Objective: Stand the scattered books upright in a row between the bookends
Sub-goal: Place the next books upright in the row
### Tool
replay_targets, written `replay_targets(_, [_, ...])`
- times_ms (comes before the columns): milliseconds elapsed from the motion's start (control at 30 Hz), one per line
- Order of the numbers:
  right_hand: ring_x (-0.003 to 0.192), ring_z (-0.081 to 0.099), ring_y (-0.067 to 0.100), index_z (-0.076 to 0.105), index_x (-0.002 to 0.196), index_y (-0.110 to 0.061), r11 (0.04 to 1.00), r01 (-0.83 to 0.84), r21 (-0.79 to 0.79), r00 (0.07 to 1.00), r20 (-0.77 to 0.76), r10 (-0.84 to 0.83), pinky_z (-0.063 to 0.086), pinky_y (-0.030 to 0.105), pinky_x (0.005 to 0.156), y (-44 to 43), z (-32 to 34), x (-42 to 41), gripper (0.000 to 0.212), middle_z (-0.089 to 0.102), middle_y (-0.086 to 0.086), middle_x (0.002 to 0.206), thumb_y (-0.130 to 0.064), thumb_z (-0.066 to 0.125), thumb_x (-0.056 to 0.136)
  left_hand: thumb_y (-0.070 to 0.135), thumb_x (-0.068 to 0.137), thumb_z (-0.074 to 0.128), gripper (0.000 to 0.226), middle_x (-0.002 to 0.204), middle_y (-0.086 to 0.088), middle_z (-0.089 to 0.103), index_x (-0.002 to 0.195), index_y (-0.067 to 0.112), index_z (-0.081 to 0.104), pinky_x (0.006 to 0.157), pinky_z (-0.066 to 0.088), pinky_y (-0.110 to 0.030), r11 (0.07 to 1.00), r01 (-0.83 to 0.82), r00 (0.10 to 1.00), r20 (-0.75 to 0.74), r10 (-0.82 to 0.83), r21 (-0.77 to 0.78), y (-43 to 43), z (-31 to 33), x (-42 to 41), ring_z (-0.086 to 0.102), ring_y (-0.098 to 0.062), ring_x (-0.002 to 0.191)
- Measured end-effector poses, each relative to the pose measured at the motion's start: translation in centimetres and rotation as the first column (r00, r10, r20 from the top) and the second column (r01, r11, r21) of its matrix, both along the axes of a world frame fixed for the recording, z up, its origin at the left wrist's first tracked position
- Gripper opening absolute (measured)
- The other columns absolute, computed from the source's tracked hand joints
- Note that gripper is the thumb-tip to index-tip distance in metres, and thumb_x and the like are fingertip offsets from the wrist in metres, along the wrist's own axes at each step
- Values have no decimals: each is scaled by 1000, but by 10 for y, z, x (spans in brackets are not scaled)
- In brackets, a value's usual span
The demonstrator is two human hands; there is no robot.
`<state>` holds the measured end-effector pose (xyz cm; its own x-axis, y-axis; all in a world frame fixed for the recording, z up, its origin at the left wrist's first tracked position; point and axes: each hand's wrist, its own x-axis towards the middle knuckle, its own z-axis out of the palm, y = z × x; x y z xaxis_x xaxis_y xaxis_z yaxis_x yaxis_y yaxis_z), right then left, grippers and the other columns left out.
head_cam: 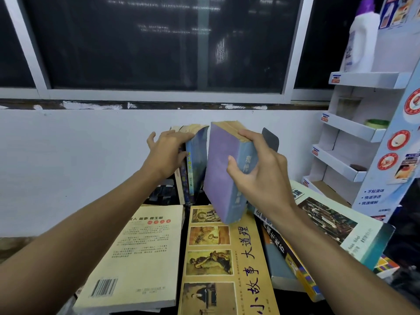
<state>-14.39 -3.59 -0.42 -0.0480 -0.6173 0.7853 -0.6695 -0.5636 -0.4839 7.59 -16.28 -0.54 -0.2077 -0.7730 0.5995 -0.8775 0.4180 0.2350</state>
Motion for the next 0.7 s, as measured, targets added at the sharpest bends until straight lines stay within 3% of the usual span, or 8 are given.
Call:
replay_targets(100, [82,64,18,50,137,-25,1000,13,-26,999,-30,-13,55,38,73,-20,-2,12,51,68,1,105,-32,70,91,9,87,75,53,124,-1,67,136,26,62,112,30,-64,996,93,992,-80,-92,-1,-7,-3,8,52,-30,126])
replay_targets(167, [81,64,23,48,139,-25,998,38,-45,997,-72,-41,54,40,73,-33,-4,21,52,67,4,104,-32,68,92,5,85,77,54,128,-6,67,135,18,63,109,42,-50,990,140,983,-116,-141,-18,-8,-4,10,56,-30,124])
replay_targets(233, [81,64,29,48,141,-23,996,57,-68,993,-99,-63,55,42,72,-47,-8,31,53,67,8,105,-32,66,92,4,85,77,53,129,-9,66,134,13,64,111,42,-41,988,148,978,-139,-153,-42,-9,-5,11,56,-30,124])
replay_targets(333, [79,66,34,49,140,-18,992,73,-100,989,-118,-85,57,44,69,-68,-14,41,53,68,12,109,-29,66,91,5,85,78,51,130,-7,66,133,13,64,111,42,-39,986,156,968,-191,-163,-53,-9,-8,12,57,-27,125])
replay_targets(533, [70,66,30,47,141,-18,988,110,-111,988,-97,-121,59,42,69,-99,-33,52,53,66,12,117,-30,65,93,7,85,78,49,131,-4,65,132,12,64,104,35,-14,985,163,963,-206,-171,-58,-9,-8,14,60,-18,121])
replay_targets(700, [79,69,29,48,143,-18,990,129,-60,990,-44,-132,60,41,74,-119,-46,57,54,65,9,125,-29,66,94,7,84,79,47,127,-1,67,129,13,66,102,38,-13,982,182,951,-244,-191,-57,-11,-10,19,62,-15,117])
